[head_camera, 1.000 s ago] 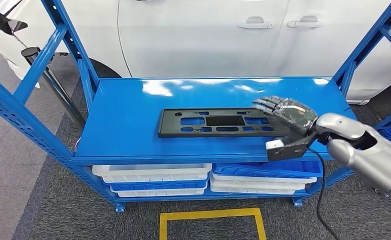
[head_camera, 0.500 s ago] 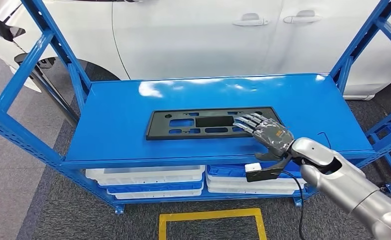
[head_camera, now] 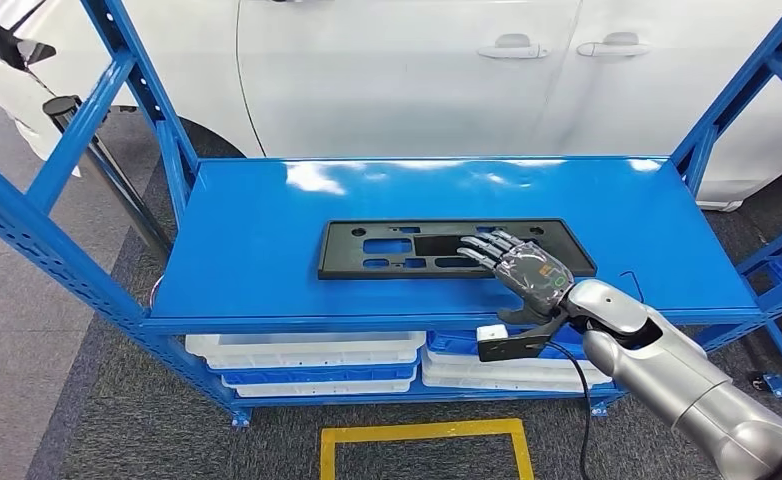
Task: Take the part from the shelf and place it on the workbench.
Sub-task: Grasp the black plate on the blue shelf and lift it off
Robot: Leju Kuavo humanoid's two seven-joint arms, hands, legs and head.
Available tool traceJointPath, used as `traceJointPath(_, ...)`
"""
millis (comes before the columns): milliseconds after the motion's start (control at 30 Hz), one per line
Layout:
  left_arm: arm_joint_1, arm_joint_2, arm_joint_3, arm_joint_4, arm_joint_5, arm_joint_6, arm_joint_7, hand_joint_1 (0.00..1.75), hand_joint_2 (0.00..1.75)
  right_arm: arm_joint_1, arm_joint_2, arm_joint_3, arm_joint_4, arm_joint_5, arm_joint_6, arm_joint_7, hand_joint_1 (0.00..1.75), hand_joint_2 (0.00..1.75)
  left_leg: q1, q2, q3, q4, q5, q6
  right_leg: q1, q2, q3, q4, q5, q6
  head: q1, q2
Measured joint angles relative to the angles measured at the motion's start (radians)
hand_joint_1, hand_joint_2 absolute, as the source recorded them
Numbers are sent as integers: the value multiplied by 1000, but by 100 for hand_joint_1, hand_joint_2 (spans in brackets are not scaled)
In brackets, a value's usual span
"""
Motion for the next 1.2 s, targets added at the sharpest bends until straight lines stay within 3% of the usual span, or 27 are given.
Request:
traceJointPath(33, 0, 0, 0, 0, 0, 0, 0, 0, 0, 1, 4, 0, 4, 3, -6, -1, 0, 175, -1, 0, 0, 2, -1, 0, 0, 0, 10, -21, 21, -1, 0, 0)
traceJointPath(133, 0, -2, 0, 0, 0, 0, 0, 0, 0, -14, 30, -3, 26, 32, -39, 6, 0, 175, -2, -1, 1, 10, -7, -7, 2, 0, 103, -212, 110, -9, 0, 0)
traceJointPath(200, -2, -2, 0, 0, -1, 0, 0, 0, 0, -36, 62, -2, 51, 53, -60, 20, 0, 175, -5, 1, -4, 15, -10, -16, 8, 2, 129, -272, 124, -20, 0, 0)
traceJointPath(333, -5, -2, -1, 0, -4, 0, 0, 0, 0, -77, 122, 1, 91, 75, -70, 36, 0, 175, -5, 1, -11, 35, -25, -36, 5, 1, 131, -280, 127, -42, 0, 0)
traceJointPath(400, -7, -2, -1, 0, -5, 0, 0, 0, 0, -99, 151, 3, 108, 82, -69, 41, 0, 175, 0, 1, -50, 120, -74, -48, 2, -1, 133, -283, 128, -51, 0, 0)
traceJointPath(467, -6, -2, -2, 0, -7, 0, 1, 0, 0, -120, 183, 10, 135, 93, -67, 51, 0, 175, 5, 1, -112, 248, -127, -56, 3, -2, 133, -282, 128, -56, 0, 0)
traceJointPath(500, -6, -3, -2, 0, -8, 0, 2, 0, 0, -130, 198, 14, 151, 97, -66, 56, 0, 175, 8, 1, -132, 287, -135, -59, 3, -2, 133, -282, 127, -56, 0, 0)
traceJointPath(533, -6, -3, -3, 0, -9, 0, 3, 0, 0, -142, 213, 19, 166, 100, -64, 60, 0, 175, 10, 1, -137, 291, -125, -60, 4, -1, 133, -281, 127, -56, 0, 0)
traceJointPath(567, -6, -3, -3, 0, -9, 0, 3, 0, 0, -153, 226, 24, 180, 102, -62, 63, 0, 175, 11, 1, -123, 258, -98, -60, 4, 0, 134, -281, 127, -55, 0, 0)
traceJointPath(667, -9, -3, -4, 0, -10, 0, 3, 0, 0, -185, 256, 35, 215, 102, -61, 64, 0, 175, 11, 1, -37, 75, -14, -53, 7, 1, 134, -276, 123, -46, 0, 0)
traceJointPath(733, -9, -3, -5, 0, -12, 0, 3, 0, 0, -216, 284, 44, 254, 104, -64, 61, 0, 175, 8, 1, -17, 26, -6, -44, 10, 2, 130, -275, 125, -36, 0, 0)
traceJointPath(833, -10, -3, -7, 0, -16, 0, 3, 0, 0, -261, 331, 60, 334, 104, -71, 57, 0, 175, 8, 1, -16, 15, 2, -25, 7, 2, 125, -271, 120, -19, 0, 0)
traceJointPath(900, -11, -4, -8, 0, -16, 0, 2, 0, 0, -285, 355, 68, 377, 102, -75, 52, 0, 175, 10, 1, -14, 6, 8, -13, 5, 1, 95, -203, 77, -12, 0, 0)
traceJointPath(967, -10, -5, -9, 0, -16, 0, 2, 0, 0, -300, 372, 77, 414, 99, -77, 46, 0, 175, 8, 0, -15, 6, 9, -9, 5, 0, 32, -68, 15, -9, 0, 0)
traceJointPath(1000, -9, -6, -10, 0, -16, 0, 2, 0, 0, -302, 379, 82, 431, 97, -78, 44, 0, 175, 7, 0, -15, 7, 8, -8, 6, 0, 4, -12, -1, -9, 0, 0)
traceJointPath(1033, -8, -6, -10, 0, -17, 0, 2, 0, 0, -303, 385, 86, 445, 96, -78, 42, 0, 175, 6, -1, -15, 8, 8, -8, 6, 0, -10, 11, 2, -10, 0, 0)
traceJointPath(1067, -7, -6, -10, 0, -17, 0, 1, 0, 0, -304, 389, 91, 457, 96, -77, 40, 0, 175, 5, -2, -14, 9, 7, -8, 6, 0, -4, -7, 24, -12, 0, 0)
traceJointPath(1133, -7, -6, -10, -1, -17, -2, -1, 0, 0, -310, 394, 103, 473, 95, -66, 32, 0, 175, 4, -3, -13, 12, 3, -10, 9, 0, 52, -136, 97, -22, 0, 0)
traceJointPath(1200, -7, -7, -10, -1, -17, -3, -6, 0, 0, -318, 395, 119, 485, 91, -46, 20, 0, 175, 0, -2, -15, 17, -2, -17, 14, 0, 102, -249, 136, -32, 0, 0)
